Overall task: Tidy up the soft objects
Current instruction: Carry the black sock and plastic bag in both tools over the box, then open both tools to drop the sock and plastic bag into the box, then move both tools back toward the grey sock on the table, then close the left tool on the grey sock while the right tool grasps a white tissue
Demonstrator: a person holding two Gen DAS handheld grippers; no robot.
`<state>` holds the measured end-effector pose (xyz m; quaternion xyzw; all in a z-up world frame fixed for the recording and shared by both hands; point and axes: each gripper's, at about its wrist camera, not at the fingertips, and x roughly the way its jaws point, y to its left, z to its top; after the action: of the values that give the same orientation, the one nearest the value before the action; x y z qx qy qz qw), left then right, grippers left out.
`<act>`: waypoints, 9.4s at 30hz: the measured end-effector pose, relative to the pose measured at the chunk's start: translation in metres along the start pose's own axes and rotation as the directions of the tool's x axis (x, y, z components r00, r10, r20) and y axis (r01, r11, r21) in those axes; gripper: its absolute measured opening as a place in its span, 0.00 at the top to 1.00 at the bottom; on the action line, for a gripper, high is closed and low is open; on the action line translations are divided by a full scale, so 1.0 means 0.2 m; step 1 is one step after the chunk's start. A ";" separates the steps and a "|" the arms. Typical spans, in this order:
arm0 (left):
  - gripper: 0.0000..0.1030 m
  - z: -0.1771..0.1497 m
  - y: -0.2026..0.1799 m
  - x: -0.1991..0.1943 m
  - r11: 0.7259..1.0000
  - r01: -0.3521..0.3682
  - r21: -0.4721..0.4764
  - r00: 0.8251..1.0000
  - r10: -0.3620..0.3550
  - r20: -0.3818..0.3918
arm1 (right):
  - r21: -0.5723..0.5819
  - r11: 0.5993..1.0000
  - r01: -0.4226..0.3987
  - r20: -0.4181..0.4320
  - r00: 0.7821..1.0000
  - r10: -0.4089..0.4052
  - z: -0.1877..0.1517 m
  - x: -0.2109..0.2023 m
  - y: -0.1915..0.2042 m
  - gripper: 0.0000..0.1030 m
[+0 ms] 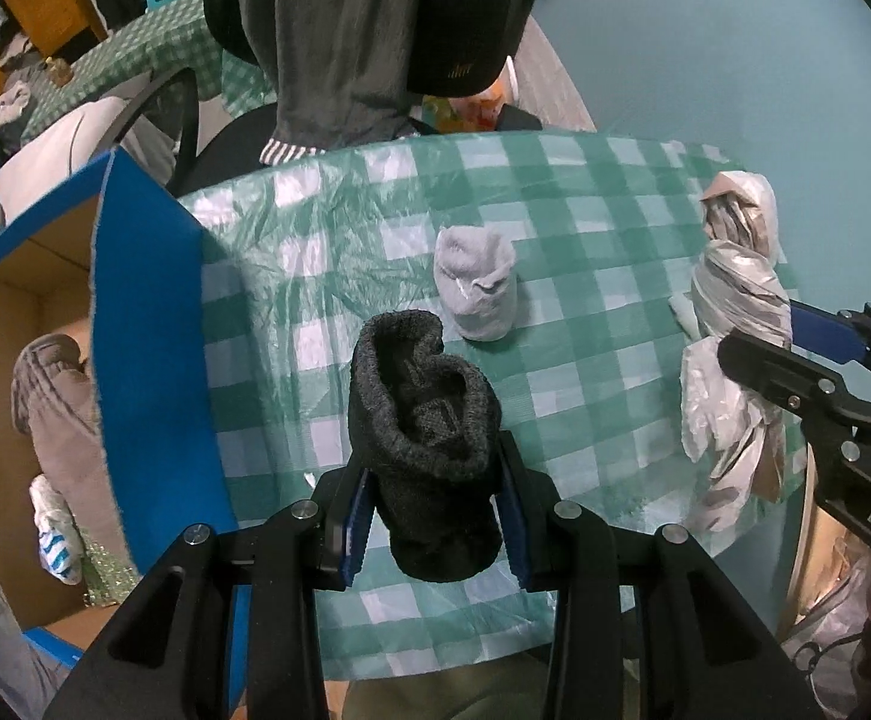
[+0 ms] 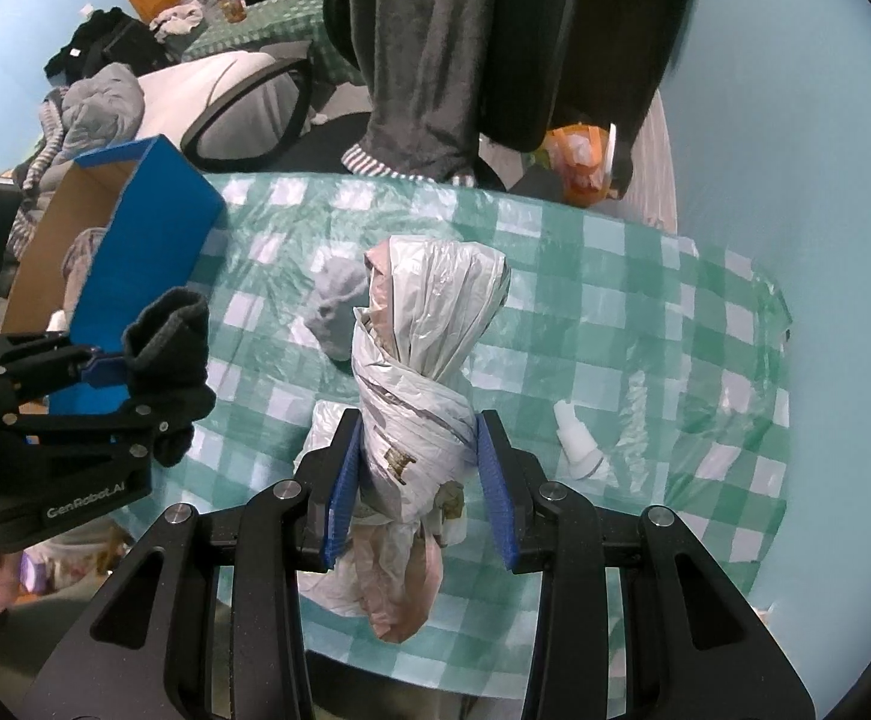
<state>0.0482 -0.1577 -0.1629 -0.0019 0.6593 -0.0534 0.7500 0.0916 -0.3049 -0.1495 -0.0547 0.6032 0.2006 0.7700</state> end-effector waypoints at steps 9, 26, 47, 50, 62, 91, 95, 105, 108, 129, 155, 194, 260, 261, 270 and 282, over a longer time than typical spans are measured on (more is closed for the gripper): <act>0.64 -0.02 0.04 -0.12 0.999 -0.011 0.039 0.999 0.009 0.035 | -0.016 1.000 -0.005 0.040 0.999 0.006 0.03 -0.11 0.06 0.64; 0.64 -0.06 0.26 -0.33 0.999 -0.038 -0.002 0.994 0.038 0.106 | -0.082 0.996 -0.032 0.099 0.994 0.040 0.11 -0.26 0.29 0.64; 0.64 -0.18 0.59 -0.51 0.989 -0.062 -0.133 0.984 0.083 0.156 | -0.211 0.974 -0.085 0.113 0.987 0.111 0.25 -0.28 0.64 0.64; 0.64 -0.20 0.65 -0.52 0.985 -0.067 -0.158 0.983 0.092 0.157 | -0.234 0.967 -0.096 0.107 0.986 0.124 0.27 -0.26 0.70 0.64; 0.64 -0.32 0.90 -0.53 0.961 -0.090 -0.261 0.981 0.132 0.145 | -0.326 0.934 -0.146 0.076 0.981 0.180 0.35 -0.18 0.95 0.64; 0.64 -0.37 1.30 -0.41 0.925 -0.112 -0.364 0.984 0.155 0.091 | -0.411 0.887 -0.211 -0.028 0.975 0.219 0.50 0.12 1.38 0.64; 0.64 -0.33 1.33 -0.36 0.926 -0.100 -0.363 0.987 0.137 0.079 | -0.400 0.892 -0.210 -0.041 0.977 0.211 0.52 0.18 1.40 0.64; 0.64 -0.29 1.38 -0.29 0.927 -0.092 -0.362 0.992 0.117 0.047 | -0.373 0.904 -0.208 -0.053 0.978 0.204 0.56 0.26 1.42 0.64; 0.63 -0.29 1.38 -0.28 0.930 -0.089 -0.356 0.993 0.111 0.044 | -0.367 0.906 -0.210 -0.053 0.977 0.205 0.57 0.27 1.42 0.63; 0.39 -0.32 1.32 -0.39 0.924 -0.101 -0.368 0.988 0.136 0.070 | -0.335 0.930 -0.153 -0.009 0.987 0.159 0.56 0.19 1.35 0.40; 0.39 -0.24 0.92 -0.46 0.966 -0.090 -0.243 0.987 0.119 0.108 | -0.261 0.961 -0.087 0.045 0.994 0.102 0.39 -0.04 0.93 0.37; 0.39 0.08 0.19 -0.21 0.999 -0.034 0.010 0.998 0.033 0.050 | -0.003 0.999 0.047 0.023 0.999 -0.047 0.05 -0.10 -0.09 0.37; 0.28 0.44 -0.04 0.52 0.999 -0.002 -0.037 0.991 -0.003 -0.130 | 0.093 0.996 0.001 -0.086 0.996 0.007 -0.01 0.43 -0.48 0.84; 0.28 0.45 -0.04 0.53 0.999 -0.004 -0.036 0.991 -0.001 -0.131 | 0.093 0.996 -0.001 -0.085 0.996 0.009 -0.01 0.44 -0.47 0.84; 0.33 0.45 -0.04 0.57 0.999 -0.007 -0.033 0.993 0.003 -0.117 | 0.100 0.995 0.006 -0.064 0.998 0.001 0.02 0.42 -0.44 0.84; 0.75 0.42 -0.02 0.49 0.999 0.010 -0.042 0.996 -0.014 -0.087 | 0.088 0.996 0.015 -0.016 1.000 -0.014 0.06 0.30 -0.37 0.84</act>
<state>0.1438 -0.1752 -0.2486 -0.0190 0.6924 -0.0444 0.7199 0.1415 -0.3534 -0.2139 -0.0265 0.6170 0.1678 0.7684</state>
